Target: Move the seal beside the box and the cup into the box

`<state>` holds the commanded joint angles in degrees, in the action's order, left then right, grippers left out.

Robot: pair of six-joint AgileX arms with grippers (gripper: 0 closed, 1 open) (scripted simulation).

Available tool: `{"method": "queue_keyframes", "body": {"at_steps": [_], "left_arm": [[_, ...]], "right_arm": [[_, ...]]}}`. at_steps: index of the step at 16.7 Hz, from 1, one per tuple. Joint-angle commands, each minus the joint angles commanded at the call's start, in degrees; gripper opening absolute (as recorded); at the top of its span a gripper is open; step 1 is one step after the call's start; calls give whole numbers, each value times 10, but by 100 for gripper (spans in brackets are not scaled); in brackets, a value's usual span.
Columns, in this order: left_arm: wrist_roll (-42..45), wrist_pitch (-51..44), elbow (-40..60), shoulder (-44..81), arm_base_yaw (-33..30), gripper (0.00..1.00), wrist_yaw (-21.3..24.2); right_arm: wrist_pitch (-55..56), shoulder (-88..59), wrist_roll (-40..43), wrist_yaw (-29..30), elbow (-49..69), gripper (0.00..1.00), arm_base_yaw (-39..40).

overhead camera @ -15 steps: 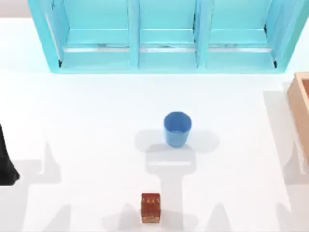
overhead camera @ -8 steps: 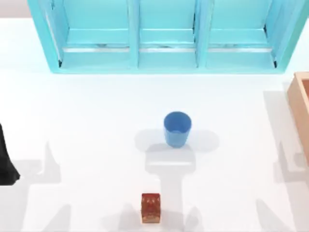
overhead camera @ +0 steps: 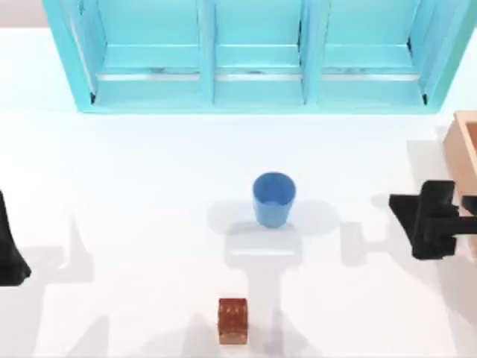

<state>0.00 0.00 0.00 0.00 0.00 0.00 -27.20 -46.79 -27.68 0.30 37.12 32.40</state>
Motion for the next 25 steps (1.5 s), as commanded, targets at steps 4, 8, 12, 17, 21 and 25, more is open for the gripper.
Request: {"method": "queue_keyframes", "body": {"at_steps": [4, 8, 12, 17, 21, 25], "left_arm": [[0, 0, 0, 0, 0, 100, 0], [0, 0, 0, 0, 0, 100, 0], [0, 0, 0, 0, 0, 100, 0], [0, 0, 0, 0, 0, 100, 0], [0, 0, 0, 0, 0, 100, 0], [0, 0, 0, 0, 0, 100, 0]], "right_arm": [[-123, -211, -115, 0, 178, 100, 113], [-238, -407, -209, 1, 343, 100, 194], [-334, -567, -274, 2, 476, 100, 239], [-404, -691, -315, -1, 576, 100, 261], [-414, -707, -320, -2, 590, 100, 263], [-411, -706, -320, -2, 586, 100, 261]]}}
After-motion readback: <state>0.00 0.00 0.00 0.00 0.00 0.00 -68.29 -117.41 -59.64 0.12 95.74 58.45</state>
